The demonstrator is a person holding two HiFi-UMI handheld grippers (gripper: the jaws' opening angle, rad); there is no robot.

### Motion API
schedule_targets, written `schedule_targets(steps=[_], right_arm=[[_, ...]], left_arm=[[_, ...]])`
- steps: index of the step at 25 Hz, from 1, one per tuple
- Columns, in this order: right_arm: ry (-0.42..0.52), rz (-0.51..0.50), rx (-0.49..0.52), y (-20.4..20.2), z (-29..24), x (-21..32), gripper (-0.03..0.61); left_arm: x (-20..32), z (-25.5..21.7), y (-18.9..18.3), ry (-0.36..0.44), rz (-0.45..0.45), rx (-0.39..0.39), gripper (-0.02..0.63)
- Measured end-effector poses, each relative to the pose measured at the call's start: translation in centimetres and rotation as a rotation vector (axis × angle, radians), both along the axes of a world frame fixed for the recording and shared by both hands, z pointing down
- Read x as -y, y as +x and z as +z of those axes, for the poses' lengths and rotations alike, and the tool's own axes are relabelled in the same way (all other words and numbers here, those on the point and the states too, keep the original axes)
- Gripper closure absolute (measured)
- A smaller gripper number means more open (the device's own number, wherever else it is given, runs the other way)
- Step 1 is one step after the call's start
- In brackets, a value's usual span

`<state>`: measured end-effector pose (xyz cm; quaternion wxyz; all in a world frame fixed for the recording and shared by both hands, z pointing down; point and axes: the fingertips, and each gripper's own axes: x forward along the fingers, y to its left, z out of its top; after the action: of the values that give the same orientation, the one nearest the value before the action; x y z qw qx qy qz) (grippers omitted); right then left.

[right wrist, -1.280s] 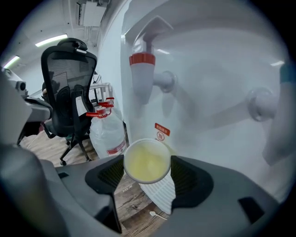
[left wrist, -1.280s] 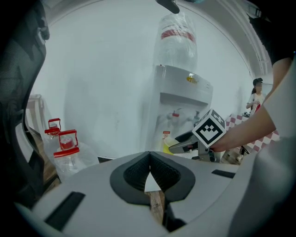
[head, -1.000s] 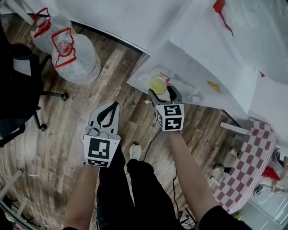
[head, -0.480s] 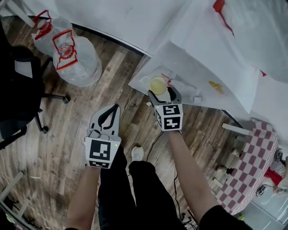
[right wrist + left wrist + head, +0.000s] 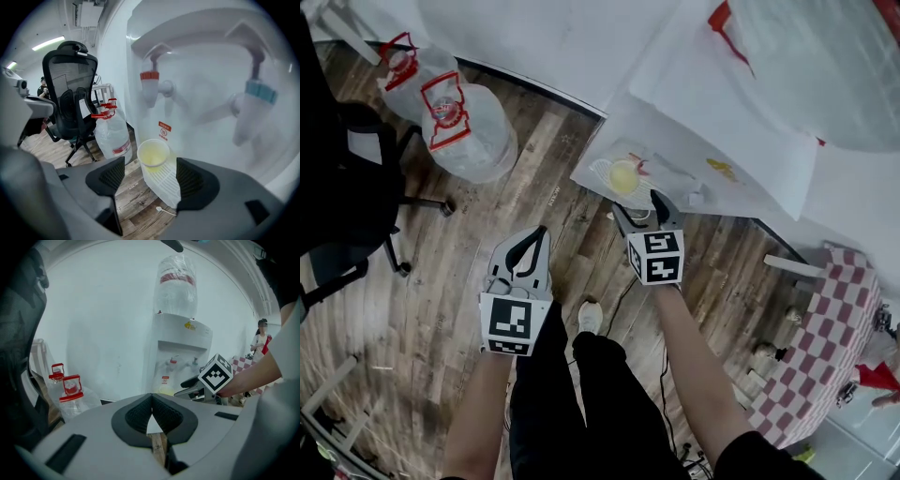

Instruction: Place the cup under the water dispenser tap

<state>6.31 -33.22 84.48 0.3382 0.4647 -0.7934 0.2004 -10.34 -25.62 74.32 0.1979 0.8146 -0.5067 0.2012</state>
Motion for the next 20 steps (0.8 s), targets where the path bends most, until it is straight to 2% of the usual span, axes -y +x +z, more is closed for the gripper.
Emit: schedule_targets(steps=[8, 11, 13, 16, 20], right_arm=[[-0.016, -0.007, 0.043, 0.6, -5.0, -3.6, 0.255], [-0.002, -0.001, 0.063, 0.8, -7.8, -5.0, 0.364], [0.006, 0.011, 0.084, 1.3, -9.9, -6.3, 0.408], [0.002, 0.037, 0.133, 2.1, -12.8, -8.4, 0.51], [-0.018, 0.009, 0.2, 2.2, -16.5, -11.9, 0.553]], left_arm=[[-2.2, -5.1, 1.3, -0.001, -0.002, 0.015, 0.6], [-3.0, -7.5, 1.7, 0.004, -0.008, 0.018, 0.6], [-3.7, -9.3, 2.1, 0.009, -0.014, 0.021, 0.6], [-4.7, -12.2, 2.7, 0.02, -0.021, 0.027, 0.6], [-6.2, -15.3, 3.2, 0.028, -0.026, 0.038, 0.6]])
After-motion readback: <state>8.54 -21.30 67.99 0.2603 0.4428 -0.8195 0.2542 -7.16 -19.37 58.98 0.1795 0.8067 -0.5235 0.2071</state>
